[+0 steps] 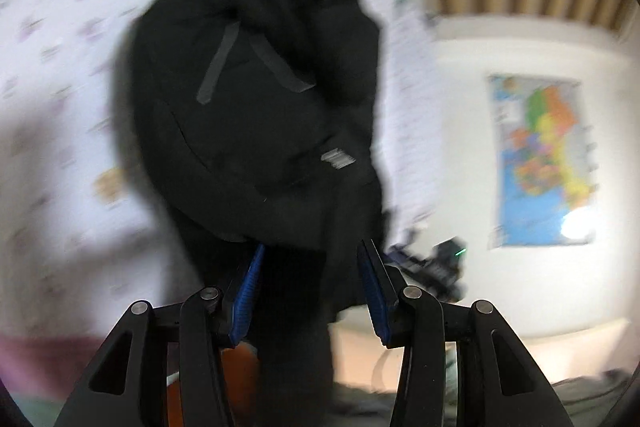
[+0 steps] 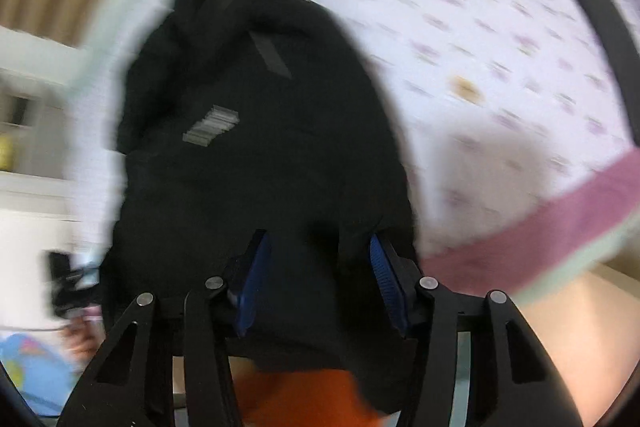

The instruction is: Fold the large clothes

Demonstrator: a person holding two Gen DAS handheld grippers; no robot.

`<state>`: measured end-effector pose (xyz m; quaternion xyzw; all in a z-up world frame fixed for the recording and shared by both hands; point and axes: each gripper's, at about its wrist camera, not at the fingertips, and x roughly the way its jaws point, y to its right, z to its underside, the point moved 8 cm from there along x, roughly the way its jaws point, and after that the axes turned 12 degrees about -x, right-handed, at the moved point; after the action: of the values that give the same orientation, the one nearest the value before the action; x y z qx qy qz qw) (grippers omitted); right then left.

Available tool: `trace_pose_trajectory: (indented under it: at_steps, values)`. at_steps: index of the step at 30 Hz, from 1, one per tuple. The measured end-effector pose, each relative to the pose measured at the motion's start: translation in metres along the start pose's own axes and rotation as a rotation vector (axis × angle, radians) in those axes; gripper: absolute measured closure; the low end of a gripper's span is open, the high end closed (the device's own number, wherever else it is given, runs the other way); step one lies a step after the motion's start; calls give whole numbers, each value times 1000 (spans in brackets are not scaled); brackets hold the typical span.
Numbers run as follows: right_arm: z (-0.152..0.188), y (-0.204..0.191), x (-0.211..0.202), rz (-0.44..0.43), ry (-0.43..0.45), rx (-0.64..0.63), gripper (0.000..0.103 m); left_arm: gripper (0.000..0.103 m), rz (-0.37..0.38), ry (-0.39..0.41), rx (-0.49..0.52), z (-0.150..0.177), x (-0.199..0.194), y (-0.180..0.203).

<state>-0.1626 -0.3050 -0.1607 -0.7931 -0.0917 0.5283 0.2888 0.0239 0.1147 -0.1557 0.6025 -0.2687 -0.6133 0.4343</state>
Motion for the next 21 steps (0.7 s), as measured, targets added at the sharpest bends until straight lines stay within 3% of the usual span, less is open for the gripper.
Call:
trace_pose_trajectory:
  at_steps: [2,3,5,8,11,14,18,19,21]
  values:
    - [-9,-8,-9,-30,44,-4,47,56,15,14,-14,-3,6,5]
    - [-11,-4,-6,-12,37,2,47,56,-23,14,-8,-2,11,3]
    - [-9,12,4,44,1,18,47,56,-172,17,23,7,26,-6]
    - [-1,31,12,123,-52,15,47,56,-272,39,40,21,22,-15]
    - [6,36,-15,151,-21,-42,46,55,-304,83,11,27,11,-20]
    - [7,44,-38,235,1,-127,32,53,-365,87,-45,25,6,-42]
    - [15,77,-26,238,-102,-113,31,53,-409,92,-109,41,4,-68]
    - [16,82,-22,232,-115,-115,32,53,-419,81,-121,46,7,-73]
    - [22,79,-12,181,-147,-133,50,53,-417,57,-144,57,15,-79]
